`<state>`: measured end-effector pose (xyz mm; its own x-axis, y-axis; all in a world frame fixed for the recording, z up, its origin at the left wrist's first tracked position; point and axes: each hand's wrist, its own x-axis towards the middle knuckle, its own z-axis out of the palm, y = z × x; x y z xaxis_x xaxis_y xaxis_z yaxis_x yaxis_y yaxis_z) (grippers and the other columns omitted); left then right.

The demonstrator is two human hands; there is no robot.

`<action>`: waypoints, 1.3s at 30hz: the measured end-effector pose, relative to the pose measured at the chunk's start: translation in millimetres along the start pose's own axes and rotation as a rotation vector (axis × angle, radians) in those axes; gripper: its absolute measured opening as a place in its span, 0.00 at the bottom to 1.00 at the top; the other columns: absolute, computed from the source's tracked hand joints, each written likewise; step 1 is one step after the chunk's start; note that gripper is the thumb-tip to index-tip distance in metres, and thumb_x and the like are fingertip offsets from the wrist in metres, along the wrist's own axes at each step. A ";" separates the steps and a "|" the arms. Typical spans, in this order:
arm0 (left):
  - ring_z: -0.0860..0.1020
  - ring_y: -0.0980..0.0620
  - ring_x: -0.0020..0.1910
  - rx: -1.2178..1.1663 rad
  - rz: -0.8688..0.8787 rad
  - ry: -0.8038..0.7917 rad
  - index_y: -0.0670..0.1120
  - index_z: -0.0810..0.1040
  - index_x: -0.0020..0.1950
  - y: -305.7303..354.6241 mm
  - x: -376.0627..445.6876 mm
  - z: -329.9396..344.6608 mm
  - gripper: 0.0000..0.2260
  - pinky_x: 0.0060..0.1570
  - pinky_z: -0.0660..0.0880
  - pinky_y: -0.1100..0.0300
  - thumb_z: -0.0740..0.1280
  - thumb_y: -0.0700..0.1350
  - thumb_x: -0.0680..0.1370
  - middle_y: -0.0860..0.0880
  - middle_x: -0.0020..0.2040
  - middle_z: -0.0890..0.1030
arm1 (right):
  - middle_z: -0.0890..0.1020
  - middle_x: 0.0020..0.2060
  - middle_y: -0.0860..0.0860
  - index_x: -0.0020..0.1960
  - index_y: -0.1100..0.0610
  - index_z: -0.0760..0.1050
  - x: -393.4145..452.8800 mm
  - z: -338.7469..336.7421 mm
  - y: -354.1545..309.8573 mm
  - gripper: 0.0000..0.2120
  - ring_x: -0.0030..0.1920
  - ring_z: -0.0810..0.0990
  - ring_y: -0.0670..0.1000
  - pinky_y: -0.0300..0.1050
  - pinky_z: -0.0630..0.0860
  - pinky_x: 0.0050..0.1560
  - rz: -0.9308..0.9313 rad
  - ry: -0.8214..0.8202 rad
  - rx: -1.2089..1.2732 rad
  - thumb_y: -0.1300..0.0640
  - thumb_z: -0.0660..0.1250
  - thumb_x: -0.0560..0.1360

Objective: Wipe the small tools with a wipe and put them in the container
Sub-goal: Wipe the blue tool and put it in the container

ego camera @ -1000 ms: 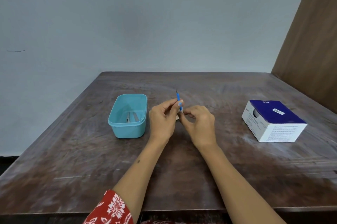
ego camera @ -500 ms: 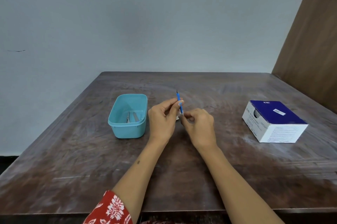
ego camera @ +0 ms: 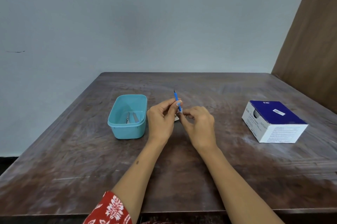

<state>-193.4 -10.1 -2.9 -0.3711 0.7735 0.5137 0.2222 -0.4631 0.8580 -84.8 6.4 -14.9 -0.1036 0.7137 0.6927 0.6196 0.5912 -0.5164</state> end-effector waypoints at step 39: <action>0.79 0.47 0.33 1.204 -0.410 -0.215 0.42 0.68 0.29 55.7 65.1 -78.9 0.15 0.27 0.72 0.60 0.70 0.37 0.71 0.45 0.26 0.74 | 0.82 0.33 0.53 0.39 0.58 0.83 3.0 3.0 11.2 0.02 0.37 0.78 0.54 0.35 0.60 0.38 0.142 0.039 0.021 0.60 0.74 0.70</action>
<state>-276.3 -19.7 78.3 -0.4785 0.8715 0.1075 0.8375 0.4162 0.3542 -80.5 16.4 -20.2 0.0148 0.7759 0.6307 0.6091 0.4933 -0.6211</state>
